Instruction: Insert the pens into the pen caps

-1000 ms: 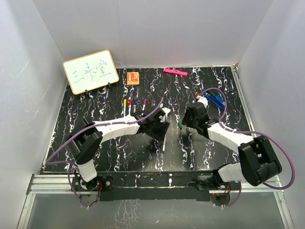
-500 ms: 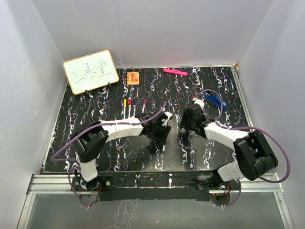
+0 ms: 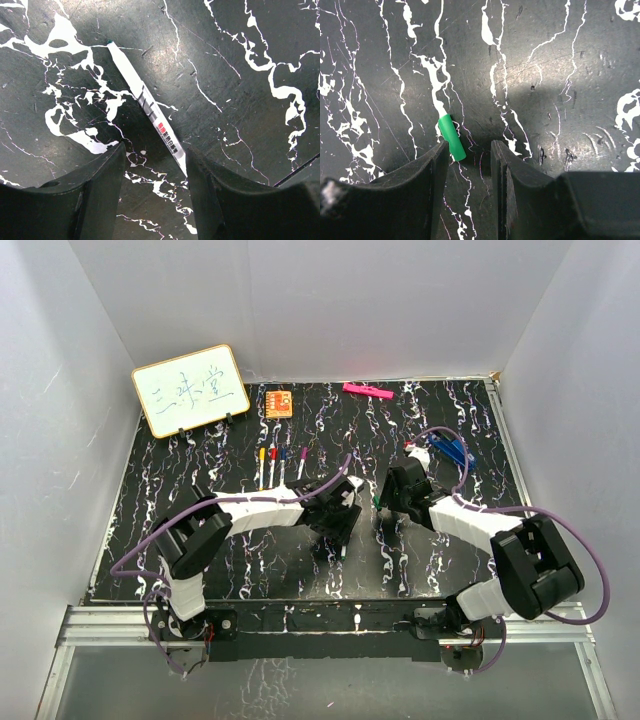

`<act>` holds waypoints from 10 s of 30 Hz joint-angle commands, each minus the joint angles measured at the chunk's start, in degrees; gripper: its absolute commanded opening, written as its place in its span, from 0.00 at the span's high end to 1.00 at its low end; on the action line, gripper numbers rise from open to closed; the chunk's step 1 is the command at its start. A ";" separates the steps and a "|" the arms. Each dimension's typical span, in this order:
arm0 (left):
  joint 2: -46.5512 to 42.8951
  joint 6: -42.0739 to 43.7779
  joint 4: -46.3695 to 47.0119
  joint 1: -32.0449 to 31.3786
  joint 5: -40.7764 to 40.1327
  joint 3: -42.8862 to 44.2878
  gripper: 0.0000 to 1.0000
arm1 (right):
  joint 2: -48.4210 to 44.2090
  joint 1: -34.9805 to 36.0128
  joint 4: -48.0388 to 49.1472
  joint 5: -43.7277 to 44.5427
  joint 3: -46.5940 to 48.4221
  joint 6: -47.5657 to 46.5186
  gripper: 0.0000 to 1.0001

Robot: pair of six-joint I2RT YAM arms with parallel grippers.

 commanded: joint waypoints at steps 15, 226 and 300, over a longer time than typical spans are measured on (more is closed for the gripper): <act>7.37 -0.09 -5.49 -0.56 -0.66 2.09 0.50 | -8.34 0.28 -1.65 13.60 1.19 1.57 0.64; -21.92 -5.98 72.00 8.11 1.44 -25.79 1.00 | -10.50 8.76 69.10 -5.79 -5.92 -10.88 1.00; -22.73 -2.99 69.64 8.08 -1.82 -22.95 1.00 | -7.73 8.70 63.40 -10.97 -7.18 -8.71 1.00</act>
